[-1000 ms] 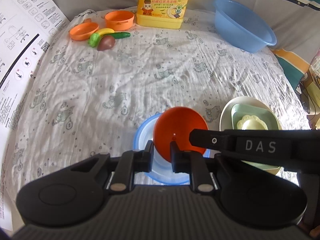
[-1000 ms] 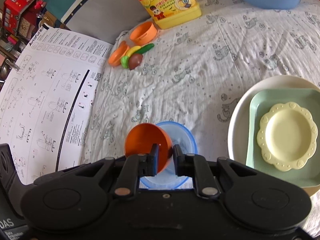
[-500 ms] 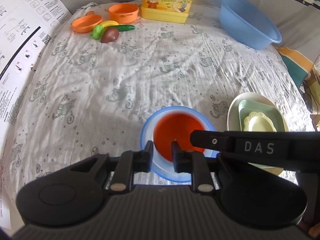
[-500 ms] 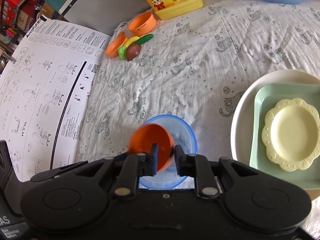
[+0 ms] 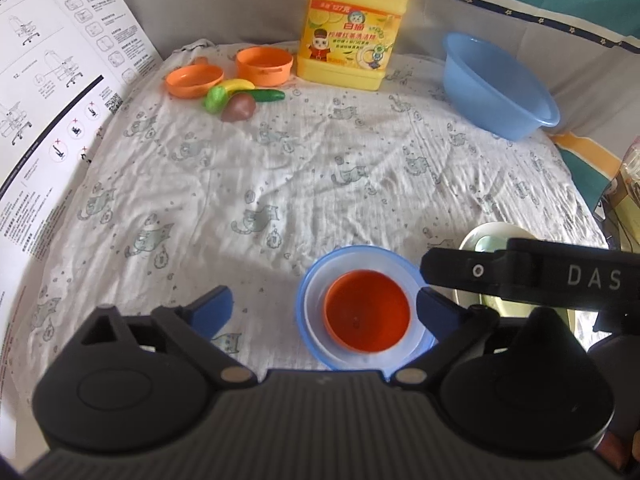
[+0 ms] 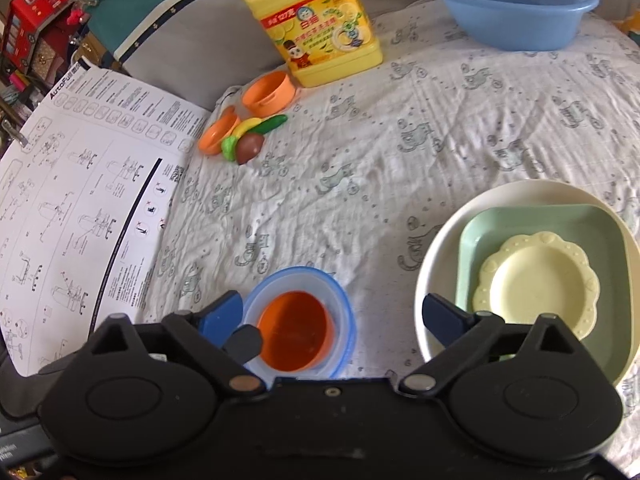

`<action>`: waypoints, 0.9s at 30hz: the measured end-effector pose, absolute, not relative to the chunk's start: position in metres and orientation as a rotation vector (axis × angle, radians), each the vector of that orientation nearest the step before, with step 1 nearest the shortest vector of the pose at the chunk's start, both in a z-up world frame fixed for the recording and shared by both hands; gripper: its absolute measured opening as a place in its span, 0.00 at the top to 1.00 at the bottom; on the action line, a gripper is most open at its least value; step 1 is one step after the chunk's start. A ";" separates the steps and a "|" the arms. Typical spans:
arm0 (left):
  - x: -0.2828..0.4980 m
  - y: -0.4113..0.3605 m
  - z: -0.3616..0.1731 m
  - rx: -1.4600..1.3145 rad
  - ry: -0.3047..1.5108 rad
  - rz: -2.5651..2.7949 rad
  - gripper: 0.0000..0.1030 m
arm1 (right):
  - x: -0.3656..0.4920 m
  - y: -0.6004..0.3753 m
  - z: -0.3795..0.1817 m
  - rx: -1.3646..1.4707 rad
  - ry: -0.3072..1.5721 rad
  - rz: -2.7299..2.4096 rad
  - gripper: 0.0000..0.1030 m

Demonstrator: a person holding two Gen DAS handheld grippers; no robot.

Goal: Organize plates and bowls
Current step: 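Close both tools on the blue rim of the nested bowls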

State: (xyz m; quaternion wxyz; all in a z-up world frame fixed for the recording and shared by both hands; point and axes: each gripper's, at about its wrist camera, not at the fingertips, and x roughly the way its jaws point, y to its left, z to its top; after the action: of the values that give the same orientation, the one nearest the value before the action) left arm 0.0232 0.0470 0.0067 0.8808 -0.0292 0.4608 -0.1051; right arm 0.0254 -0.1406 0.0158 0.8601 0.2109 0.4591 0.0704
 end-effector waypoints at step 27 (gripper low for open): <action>0.009 0.068 -0.024 -0.085 0.940 -0.249 0.00 | -0.002 -0.150 0.005 0.460 0.922 0.083 0.00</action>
State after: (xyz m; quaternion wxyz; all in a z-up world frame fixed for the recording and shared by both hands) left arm 0.0085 0.0680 -0.0237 0.8834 -0.0407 0.4514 -0.1194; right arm -0.0024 -0.1499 0.0051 0.8694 0.2199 0.4406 0.0399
